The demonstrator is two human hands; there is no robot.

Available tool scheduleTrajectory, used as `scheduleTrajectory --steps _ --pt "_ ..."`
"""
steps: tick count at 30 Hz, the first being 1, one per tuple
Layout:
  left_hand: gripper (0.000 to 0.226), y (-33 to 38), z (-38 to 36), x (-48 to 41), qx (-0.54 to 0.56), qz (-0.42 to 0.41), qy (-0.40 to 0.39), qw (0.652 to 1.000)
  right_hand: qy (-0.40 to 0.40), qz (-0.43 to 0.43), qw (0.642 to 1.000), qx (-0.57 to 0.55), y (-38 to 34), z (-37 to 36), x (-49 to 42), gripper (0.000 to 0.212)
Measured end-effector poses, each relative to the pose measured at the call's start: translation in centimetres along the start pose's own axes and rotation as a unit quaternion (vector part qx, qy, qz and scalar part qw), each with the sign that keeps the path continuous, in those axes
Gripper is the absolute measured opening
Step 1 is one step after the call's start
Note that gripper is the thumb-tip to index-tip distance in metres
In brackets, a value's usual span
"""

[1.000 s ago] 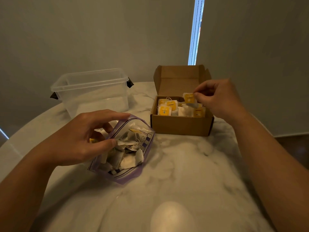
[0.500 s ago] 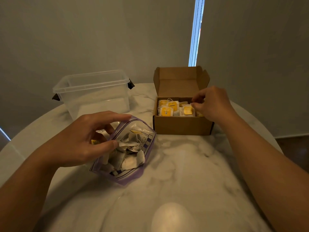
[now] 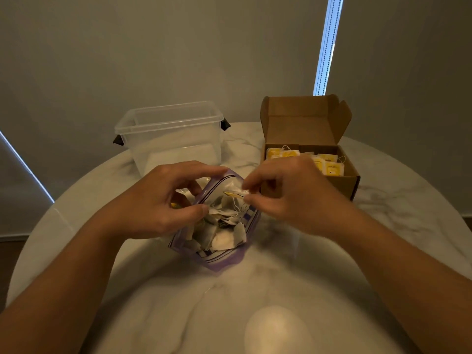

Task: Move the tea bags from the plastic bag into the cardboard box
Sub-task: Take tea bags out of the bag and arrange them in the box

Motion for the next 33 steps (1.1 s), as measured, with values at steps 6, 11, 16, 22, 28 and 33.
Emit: scheduleTrajectory --steps 6,11,16,22,28,33 --pt "0.061 0.0 -0.1 0.0 -0.001 -0.004 0.005 1.0 -0.016 0.1 0.987 0.126 -2.2 -4.3 -0.7 0.025" --pt "0.059 -0.1 -0.1 -0.1 -0.01 -0.009 0.004 1.0 -0.012 0.105 0.981 0.16 -2.6 -5.6 -1.2 0.026" --pt "0.058 -0.1 -0.1 -0.1 -0.003 -0.013 0.009 1.0 0.021 0.099 0.98 0.169 -2.7 -5.8 -1.3 0.018" --pt "0.061 0.1 -0.1 0.0 -0.002 -0.011 0.006 1.0 0.019 0.087 0.982 0.165 -3.1 -5.1 -1.5 0.014" --pt "0.06 0.0 -0.1 0.0 -0.006 -0.009 0.003 1.0 0.012 0.005 1.0 -0.006 -2.0 -2.2 -1.1 0.012" --pt "0.06 -0.2 -0.1 0.0 0.001 -0.005 0.005 1.0 -0.013 -0.036 0.989 -0.143 0.0 1.2 -0.5 0.009"
Point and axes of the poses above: each hand's wrist, its own x-axis away from the middle knuckle, its own z-axis out of the back of the hand, y = z × x, the point moved 2 cm from there along -x, towards the middle knuckle, and after that the axes turned 9 degrees about z, right-handed, at the moved point
